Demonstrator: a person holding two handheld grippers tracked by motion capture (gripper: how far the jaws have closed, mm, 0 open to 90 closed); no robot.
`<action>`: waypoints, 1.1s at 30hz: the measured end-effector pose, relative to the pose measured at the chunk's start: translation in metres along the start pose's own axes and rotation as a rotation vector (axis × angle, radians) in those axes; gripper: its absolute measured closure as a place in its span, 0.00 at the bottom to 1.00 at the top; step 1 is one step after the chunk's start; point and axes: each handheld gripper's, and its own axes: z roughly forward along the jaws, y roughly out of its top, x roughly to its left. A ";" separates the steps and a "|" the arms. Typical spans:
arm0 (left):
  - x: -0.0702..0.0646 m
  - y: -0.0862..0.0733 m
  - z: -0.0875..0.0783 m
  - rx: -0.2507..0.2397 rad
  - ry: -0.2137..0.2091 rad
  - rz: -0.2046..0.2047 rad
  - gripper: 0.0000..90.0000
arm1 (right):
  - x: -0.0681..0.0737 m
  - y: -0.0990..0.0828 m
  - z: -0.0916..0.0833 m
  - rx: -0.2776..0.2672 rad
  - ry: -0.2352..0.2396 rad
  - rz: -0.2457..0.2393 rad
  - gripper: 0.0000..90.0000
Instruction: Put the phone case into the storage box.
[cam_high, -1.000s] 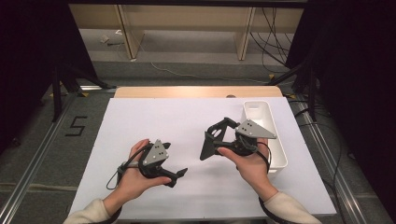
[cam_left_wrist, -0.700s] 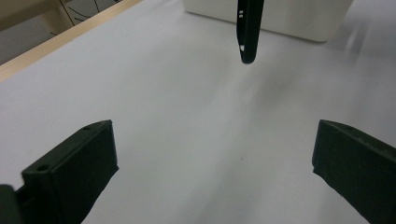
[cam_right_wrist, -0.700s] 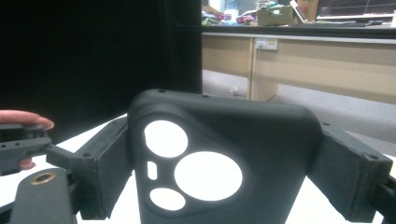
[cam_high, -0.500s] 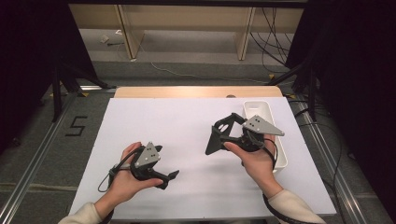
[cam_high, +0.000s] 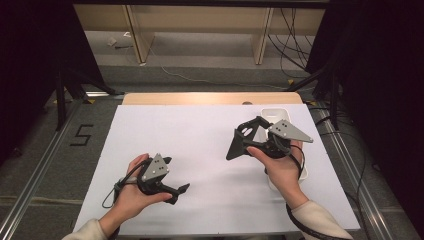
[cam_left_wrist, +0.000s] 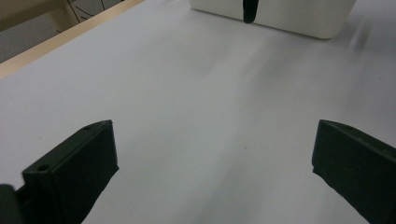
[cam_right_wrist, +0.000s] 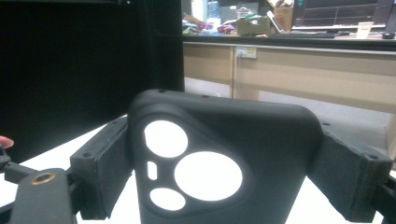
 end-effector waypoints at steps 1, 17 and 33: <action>0.000 0.000 0.000 0.001 0.000 0.000 0.00 | -0.001 0.000 0.000 -0.001 -0.003 -0.002 0.17; 0.001 0.000 0.000 -0.003 -0.002 -0.001 0.00 | -0.014 0.009 -0.008 -0.027 -0.051 0.008 0.17; 0.002 0.000 0.000 -0.004 0.002 -0.001 0.00 | -0.026 0.015 -0.015 -0.049 -0.096 0.005 0.17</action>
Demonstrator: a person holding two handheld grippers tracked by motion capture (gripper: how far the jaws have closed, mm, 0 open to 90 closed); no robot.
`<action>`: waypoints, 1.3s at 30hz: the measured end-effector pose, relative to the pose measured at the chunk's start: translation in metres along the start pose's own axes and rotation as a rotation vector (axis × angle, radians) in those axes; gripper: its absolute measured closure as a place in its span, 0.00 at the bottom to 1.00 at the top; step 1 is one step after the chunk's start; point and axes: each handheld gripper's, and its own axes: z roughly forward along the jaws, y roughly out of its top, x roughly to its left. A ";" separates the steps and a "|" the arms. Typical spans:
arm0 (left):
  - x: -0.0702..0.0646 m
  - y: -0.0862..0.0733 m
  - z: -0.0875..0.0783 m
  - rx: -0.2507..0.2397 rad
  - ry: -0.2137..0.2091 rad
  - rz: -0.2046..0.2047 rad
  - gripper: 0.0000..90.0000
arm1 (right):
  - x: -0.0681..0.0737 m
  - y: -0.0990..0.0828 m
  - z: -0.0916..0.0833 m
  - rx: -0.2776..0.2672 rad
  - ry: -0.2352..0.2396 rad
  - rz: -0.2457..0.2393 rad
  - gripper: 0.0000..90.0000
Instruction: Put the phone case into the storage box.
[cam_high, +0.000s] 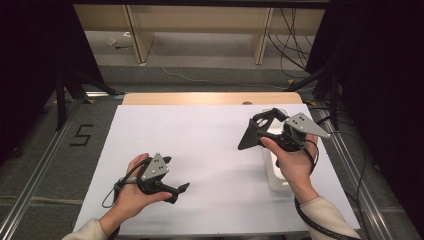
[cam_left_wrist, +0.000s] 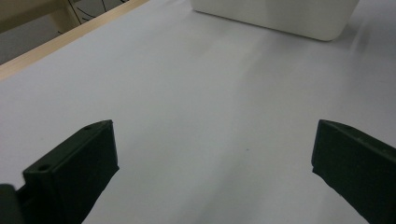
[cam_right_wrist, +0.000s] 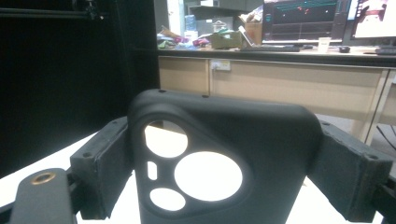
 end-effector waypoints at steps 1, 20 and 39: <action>0.000 0.000 0.000 -0.001 0.000 -0.001 0.00 | -0.001 0.001 -0.001 -0.001 -0.004 0.000 0.17; 0.001 0.000 -0.001 -0.004 0.001 -0.001 0.00 | -0.021 0.010 -0.011 -0.037 -0.077 0.006 0.17; 0.001 0.000 -0.001 -0.005 0.002 -0.002 0.00 | -0.035 0.010 -0.014 -0.034 -0.131 0.007 0.17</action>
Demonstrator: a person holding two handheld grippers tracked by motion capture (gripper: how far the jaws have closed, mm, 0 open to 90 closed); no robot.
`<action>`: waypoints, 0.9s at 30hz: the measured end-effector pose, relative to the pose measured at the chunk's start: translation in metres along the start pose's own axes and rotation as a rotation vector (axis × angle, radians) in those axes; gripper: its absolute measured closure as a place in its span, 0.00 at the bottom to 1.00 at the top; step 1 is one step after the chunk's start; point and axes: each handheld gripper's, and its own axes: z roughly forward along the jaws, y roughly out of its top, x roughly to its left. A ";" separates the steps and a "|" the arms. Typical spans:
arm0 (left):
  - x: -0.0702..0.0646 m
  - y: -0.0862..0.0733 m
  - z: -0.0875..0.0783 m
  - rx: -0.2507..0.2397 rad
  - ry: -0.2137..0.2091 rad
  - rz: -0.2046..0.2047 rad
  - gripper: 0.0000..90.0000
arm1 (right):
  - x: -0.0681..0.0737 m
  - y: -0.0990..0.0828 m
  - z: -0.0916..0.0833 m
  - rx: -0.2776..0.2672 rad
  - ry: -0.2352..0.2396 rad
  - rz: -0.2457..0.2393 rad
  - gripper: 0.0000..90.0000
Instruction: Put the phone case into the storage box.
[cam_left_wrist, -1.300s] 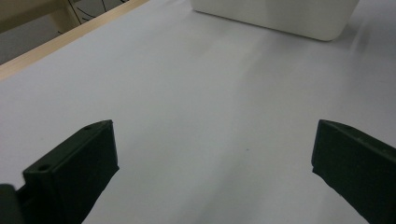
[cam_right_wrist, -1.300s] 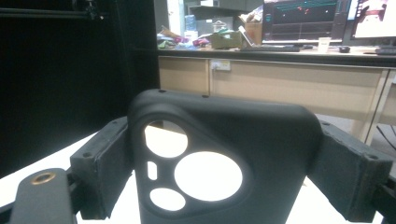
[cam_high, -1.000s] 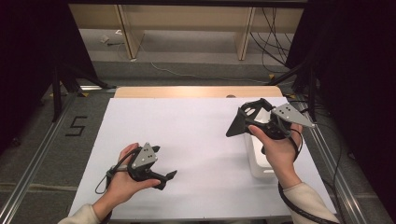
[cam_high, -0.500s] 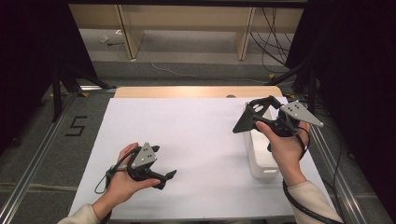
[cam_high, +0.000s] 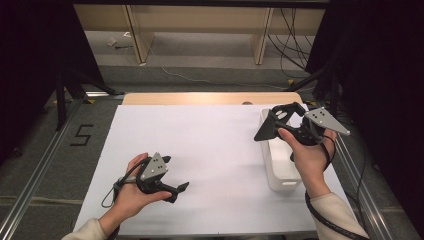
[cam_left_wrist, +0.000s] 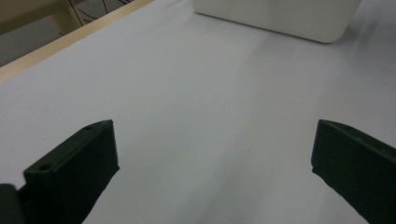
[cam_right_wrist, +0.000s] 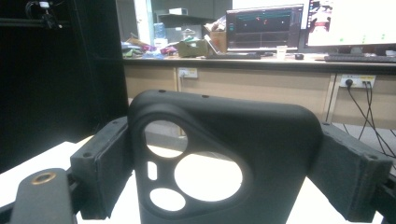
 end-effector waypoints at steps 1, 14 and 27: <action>0.000 0.000 0.000 0.000 0.000 0.000 0.00 | 0.000 0.000 0.000 0.000 -0.001 0.001 0.17; 0.000 0.000 0.000 -0.001 0.001 -0.003 0.00 | -0.007 0.001 -0.002 -0.001 -0.032 -0.003 0.17; 0.001 0.000 0.000 -0.002 0.004 -0.004 0.00 | -0.015 0.003 -0.004 -0.006 -0.063 0.001 0.17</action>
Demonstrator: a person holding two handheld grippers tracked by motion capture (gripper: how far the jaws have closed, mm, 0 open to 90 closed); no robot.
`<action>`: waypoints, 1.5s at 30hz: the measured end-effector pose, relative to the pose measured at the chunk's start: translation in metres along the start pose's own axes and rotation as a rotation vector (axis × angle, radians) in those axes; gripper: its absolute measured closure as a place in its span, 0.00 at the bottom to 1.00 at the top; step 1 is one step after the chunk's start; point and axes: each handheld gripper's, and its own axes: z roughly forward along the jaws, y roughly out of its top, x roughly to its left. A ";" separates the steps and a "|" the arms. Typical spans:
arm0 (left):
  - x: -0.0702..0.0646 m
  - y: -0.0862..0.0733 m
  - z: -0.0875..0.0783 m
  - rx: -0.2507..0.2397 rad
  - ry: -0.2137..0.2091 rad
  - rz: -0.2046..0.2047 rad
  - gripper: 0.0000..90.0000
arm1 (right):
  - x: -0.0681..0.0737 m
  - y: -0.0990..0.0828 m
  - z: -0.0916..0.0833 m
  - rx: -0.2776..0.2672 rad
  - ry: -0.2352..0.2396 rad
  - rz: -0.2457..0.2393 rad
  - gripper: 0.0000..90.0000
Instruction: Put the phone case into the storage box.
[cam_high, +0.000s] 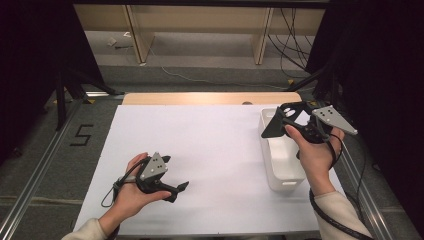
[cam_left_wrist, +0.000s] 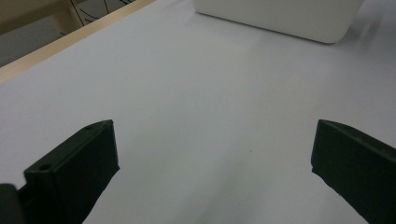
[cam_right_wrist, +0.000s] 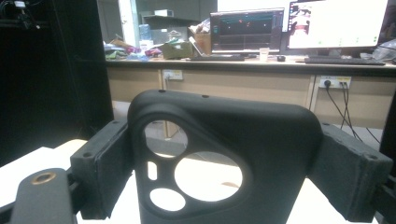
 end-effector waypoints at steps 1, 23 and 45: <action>0.000 0.000 0.000 0.000 0.000 -0.001 0.00 | -0.001 0.000 0.000 0.001 -0.002 0.000 0.17; 0.001 0.000 0.000 -0.004 0.003 -0.003 0.01 | -0.010 -0.002 0.002 0.021 -0.031 0.001 0.17; 0.001 0.000 0.000 -0.005 0.004 -0.004 0.01 | -0.017 -0.004 0.006 0.046 -0.051 -0.004 0.17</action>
